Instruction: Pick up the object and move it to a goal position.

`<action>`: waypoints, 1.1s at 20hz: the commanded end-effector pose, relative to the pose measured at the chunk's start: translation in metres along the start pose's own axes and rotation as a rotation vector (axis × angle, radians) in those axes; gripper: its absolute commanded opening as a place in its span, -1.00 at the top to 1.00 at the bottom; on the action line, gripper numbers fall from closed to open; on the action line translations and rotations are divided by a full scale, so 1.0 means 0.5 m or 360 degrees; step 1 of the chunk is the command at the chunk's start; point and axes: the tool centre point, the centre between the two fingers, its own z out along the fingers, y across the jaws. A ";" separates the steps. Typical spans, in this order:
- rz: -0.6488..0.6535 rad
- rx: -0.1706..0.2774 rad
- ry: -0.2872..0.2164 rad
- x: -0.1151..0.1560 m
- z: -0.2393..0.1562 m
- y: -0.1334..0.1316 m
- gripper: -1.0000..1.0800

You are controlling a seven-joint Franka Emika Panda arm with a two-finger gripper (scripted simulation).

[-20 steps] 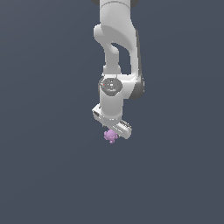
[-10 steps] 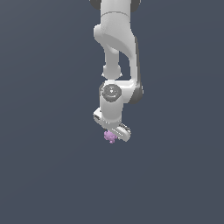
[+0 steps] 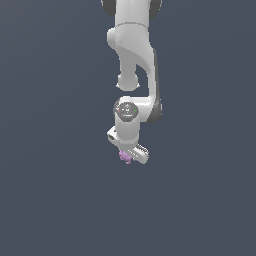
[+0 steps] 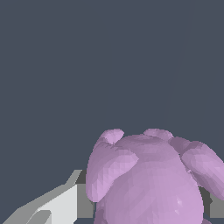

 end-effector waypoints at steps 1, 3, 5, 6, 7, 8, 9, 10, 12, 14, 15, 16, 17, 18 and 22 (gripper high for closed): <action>-0.0001 0.0000 0.0000 0.000 0.001 -0.001 1.00; -0.0001 0.0000 0.0000 0.000 0.001 -0.001 1.00; -0.0001 0.0000 0.0000 0.000 0.001 -0.001 1.00; -0.0001 0.0000 0.0000 0.000 0.001 -0.001 1.00; -0.0001 0.0000 0.0000 0.000 0.001 -0.001 1.00; -0.0001 0.0001 0.0001 0.000 0.000 -0.001 1.00; -0.0001 0.0001 0.0001 0.000 -0.001 -0.001 1.00; -0.0001 0.0001 0.0001 0.000 -0.003 -0.001 1.00; -0.0001 0.0001 0.0001 -0.001 -0.010 -0.001 1.00; -0.0001 0.0001 0.0001 -0.002 -0.021 -0.002 1.00; -0.0001 0.0001 0.0001 -0.003 -0.029 -0.002 1.00; -0.0001 0.0001 0.0001 -0.004 -0.038 -0.002 1.00; -0.0001 0.0001 0.0001 -0.004 -0.048 -0.002 1.00; -0.0001 0.0001 0.0001 -0.005 -0.059 -0.002 1.00; 0.0000 0.0002 0.0000 -0.010 -0.118 -0.001 1.00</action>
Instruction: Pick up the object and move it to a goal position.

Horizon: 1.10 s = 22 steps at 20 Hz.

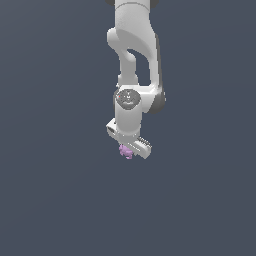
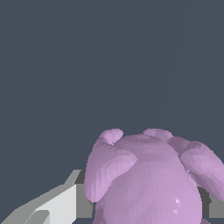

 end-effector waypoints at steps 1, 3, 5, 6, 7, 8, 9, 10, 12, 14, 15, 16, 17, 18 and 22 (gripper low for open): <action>0.0000 0.0001 0.0002 -0.003 -0.042 0.000 1.00; 0.0000 0.0001 0.0002 -0.006 -0.081 -0.001 1.00; 0.0001 0.0001 0.0001 -0.009 -0.125 0.000 1.00; 0.0001 0.0001 0.0001 -0.011 -0.148 -0.001 1.00; 0.0001 0.0001 0.0001 -0.013 -0.172 -0.001 1.00; 0.0001 0.0001 0.0001 -0.015 -0.196 -0.001 1.00; 0.0001 0.0001 0.0002 -0.016 -0.221 -0.001 1.00; 0.0001 0.0001 0.0002 -0.018 -0.246 -0.001 1.00; 0.0001 0.0001 0.0002 -0.021 -0.296 -0.002 1.00; 0.0002 0.0000 0.0002 -0.024 -0.344 -0.002 1.00; 0.0002 0.0000 0.0002 -0.026 -0.368 -0.002 1.00; 0.0002 0.0000 0.0002 -0.027 -0.391 -0.003 1.00; 0.0002 0.0000 0.0002 -0.029 -0.414 -0.003 1.00; 0.0002 0.0000 0.0002 -0.030 -0.437 -0.004 1.00; 0.0002 0.0000 0.0002 -0.034 -0.521 -0.006 1.00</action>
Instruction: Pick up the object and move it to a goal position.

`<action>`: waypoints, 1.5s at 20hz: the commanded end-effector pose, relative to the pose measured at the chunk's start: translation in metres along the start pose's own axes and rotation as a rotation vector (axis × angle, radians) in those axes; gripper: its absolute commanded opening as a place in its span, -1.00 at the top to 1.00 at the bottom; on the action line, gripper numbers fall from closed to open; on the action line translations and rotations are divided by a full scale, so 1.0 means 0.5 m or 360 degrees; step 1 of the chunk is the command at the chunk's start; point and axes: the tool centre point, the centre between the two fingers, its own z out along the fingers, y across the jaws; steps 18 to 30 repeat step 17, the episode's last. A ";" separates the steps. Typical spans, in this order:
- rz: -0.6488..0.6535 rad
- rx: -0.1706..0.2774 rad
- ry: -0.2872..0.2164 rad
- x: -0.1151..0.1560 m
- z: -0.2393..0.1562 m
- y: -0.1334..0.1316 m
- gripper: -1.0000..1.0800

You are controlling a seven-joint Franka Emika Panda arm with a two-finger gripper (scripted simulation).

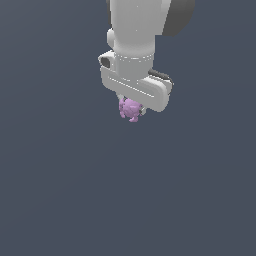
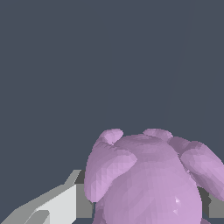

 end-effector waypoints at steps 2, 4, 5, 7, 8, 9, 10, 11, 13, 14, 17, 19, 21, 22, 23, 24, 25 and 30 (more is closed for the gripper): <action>0.0000 -0.0002 -0.0002 -0.004 -0.066 -0.001 1.00; -0.0001 -0.0002 -0.0002 -0.005 -0.096 -0.003 1.00; -0.0001 -0.0002 -0.0002 -0.005 -0.109 -0.004 1.00; -0.0001 -0.0002 -0.0002 -0.005 -0.131 -0.005 1.00; -0.0001 -0.0002 -0.0002 -0.005 -0.141 -0.006 1.00; -0.0001 -0.0002 -0.0002 -0.005 -0.149 -0.007 1.00; -0.0001 -0.0002 -0.0002 -0.005 -0.157 -0.007 1.00; -0.0001 -0.0002 -0.0002 -0.005 -0.163 -0.008 1.00; -0.0001 -0.0002 -0.0002 -0.005 -0.173 -0.009 1.00; -0.0001 -0.0002 -0.0002 -0.005 -0.176 -0.009 1.00; -0.0001 -0.0002 -0.0002 -0.005 -0.180 -0.009 1.00; -0.0001 -0.0002 -0.0002 -0.005 -0.180 -0.009 1.00; -0.0001 -0.0002 -0.0002 -0.005 -0.180 -0.009 1.00; -0.0001 -0.0002 -0.0002 -0.005 -0.180 -0.009 1.00; -0.0001 -0.0002 -0.0002 -0.005 -0.180 -0.009 1.00; -0.0001 -0.0002 -0.0002 -0.005 -0.180 -0.009 1.00; -0.0001 -0.0002 -0.0002 -0.005 -0.180 -0.009 1.00; -0.0001 -0.0002 -0.0002 -0.005 -0.180 -0.009 1.00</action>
